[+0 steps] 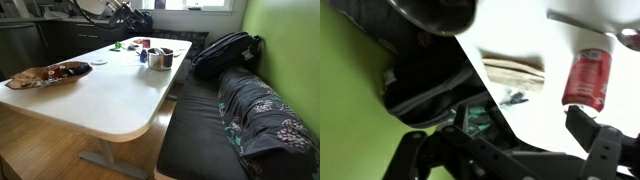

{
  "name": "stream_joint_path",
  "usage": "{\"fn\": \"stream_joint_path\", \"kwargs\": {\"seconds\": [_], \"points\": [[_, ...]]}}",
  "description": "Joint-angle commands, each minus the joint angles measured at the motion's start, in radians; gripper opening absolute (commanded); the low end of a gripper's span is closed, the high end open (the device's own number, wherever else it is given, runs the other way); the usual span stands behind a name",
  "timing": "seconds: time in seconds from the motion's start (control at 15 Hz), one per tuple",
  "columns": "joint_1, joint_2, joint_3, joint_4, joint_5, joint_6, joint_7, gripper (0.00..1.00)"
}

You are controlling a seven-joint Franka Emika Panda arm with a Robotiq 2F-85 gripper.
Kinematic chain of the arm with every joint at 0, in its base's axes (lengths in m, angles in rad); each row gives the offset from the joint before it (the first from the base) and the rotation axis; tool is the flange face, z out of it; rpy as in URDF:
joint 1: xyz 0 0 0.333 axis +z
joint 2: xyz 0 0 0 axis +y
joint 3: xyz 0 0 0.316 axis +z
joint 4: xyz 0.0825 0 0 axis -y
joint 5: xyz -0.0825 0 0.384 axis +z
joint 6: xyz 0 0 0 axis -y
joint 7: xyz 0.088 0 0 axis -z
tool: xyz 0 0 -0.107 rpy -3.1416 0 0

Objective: Hang the tape on the pot handle

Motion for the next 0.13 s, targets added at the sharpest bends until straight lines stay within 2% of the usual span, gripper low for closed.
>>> {"fn": "stream_joint_path", "kwargs": {"seconds": [0.0, 0.07], "points": [[0.071, -0.122, -0.017, -0.206, -0.074, 0.267, 0.018, 1.00], [0.030, -0.042, -0.005, -0.071, -0.032, 0.160, 0.000, 1.00]]}}
